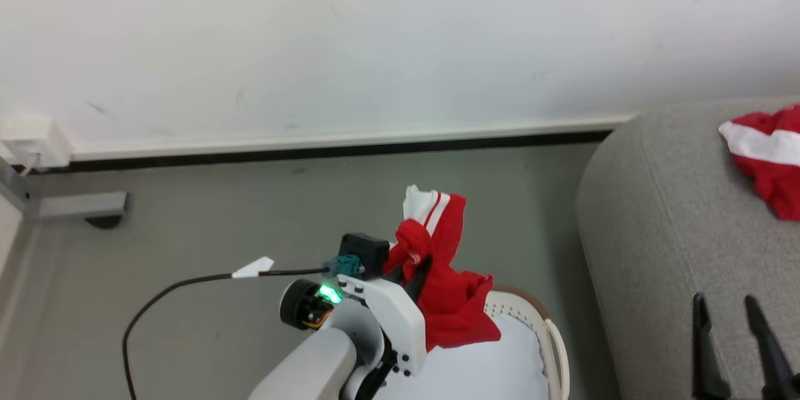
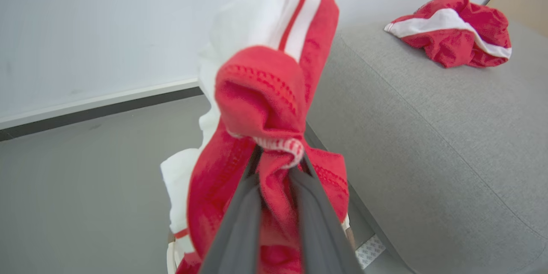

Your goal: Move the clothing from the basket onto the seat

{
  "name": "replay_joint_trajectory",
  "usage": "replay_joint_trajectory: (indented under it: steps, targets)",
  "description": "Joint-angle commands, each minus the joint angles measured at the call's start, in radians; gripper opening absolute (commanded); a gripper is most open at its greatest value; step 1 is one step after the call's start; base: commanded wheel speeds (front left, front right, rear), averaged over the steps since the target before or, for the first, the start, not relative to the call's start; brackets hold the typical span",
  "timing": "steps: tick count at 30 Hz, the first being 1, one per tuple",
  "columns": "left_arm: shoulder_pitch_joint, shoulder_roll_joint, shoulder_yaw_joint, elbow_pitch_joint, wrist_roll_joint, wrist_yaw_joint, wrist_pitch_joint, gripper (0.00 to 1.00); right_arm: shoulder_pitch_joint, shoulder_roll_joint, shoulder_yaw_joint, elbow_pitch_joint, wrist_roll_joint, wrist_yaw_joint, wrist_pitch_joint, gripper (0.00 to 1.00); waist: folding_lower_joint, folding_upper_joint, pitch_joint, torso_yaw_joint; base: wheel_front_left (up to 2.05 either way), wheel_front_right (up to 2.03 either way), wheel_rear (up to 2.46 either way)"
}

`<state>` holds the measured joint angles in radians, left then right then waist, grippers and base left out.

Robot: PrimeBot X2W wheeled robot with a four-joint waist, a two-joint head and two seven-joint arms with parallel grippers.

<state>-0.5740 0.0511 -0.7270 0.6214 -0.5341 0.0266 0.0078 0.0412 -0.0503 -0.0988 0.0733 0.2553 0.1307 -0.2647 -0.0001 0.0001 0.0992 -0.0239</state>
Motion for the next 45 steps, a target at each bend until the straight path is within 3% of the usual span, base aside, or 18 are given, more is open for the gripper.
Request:
replay_joint_trajectory:
  steps: [1, 13, 20, 26, 31, 38, 45]
  targets:
    - [0.013, 0.013, 0.010, -0.023, -0.017, 0.007, -0.010, 0.00, 0.022, -0.001, 0.009, 0.011, -0.005, 0.000, 0.001, 1.00, 0.0001, -0.0001, -0.045, 0.019, 0.00, 0.00, 0.00]
    - [0.033, 0.091, 0.079, -0.300, -0.038, 0.084, 0.007, 0.00, 0.090, -0.002, 0.107, 0.068, -0.013, 0.000, 0.001, 1.00, 0.0001, -0.0001, -0.134, 0.018, 0.00, 0.00, 0.00]
    - [0.041, 0.129, 0.084, -0.463, -0.024, 0.116, 0.052, 0.00, 0.088, -0.002, 0.150, 0.040, -0.044, 0.000, 0.001, 1.00, 0.0001, -0.0001, -0.148, 0.024, 0.00, 0.00, 0.00]
    - [0.052, 0.135, 0.067, -0.544, -0.018, 0.136, 0.082, 0.00, 0.031, -0.040, 0.256, 0.003, -0.059, 0.000, 0.001, 1.00, 0.0001, -0.0001, -0.151, 0.033, 0.00, 0.00, 0.00]
    - [0.058, 0.120, 0.043, -0.567, -0.016, 0.132, 0.092, 0.00, -0.054, -0.090, 0.366, 0.009, -0.048, 0.000, 0.001, 1.00, 0.0001, -0.0001, -0.151, 0.039, 0.00, 0.00, 0.00]
    - [0.051, 0.092, 0.000, -0.565, -0.014, 0.120, 0.102, 0.00, -0.227, -0.154, 0.557, 0.115, -0.025, 0.000, 0.017, 1.00, 0.0001, -0.0001, -0.149, 0.047, 0.00, 0.00, 0.00]
    - [0.042, 0.069, -0.040, -0.551, -0.030, 0.097, 0.116, 0.00, -0.412, -0.161, 0.698, 0.248, 0.019, 0.000, 0.042, 1.00, 0.0001, -0.0001, -0.150, 0.053, 0.00, 0.00, 0.00]
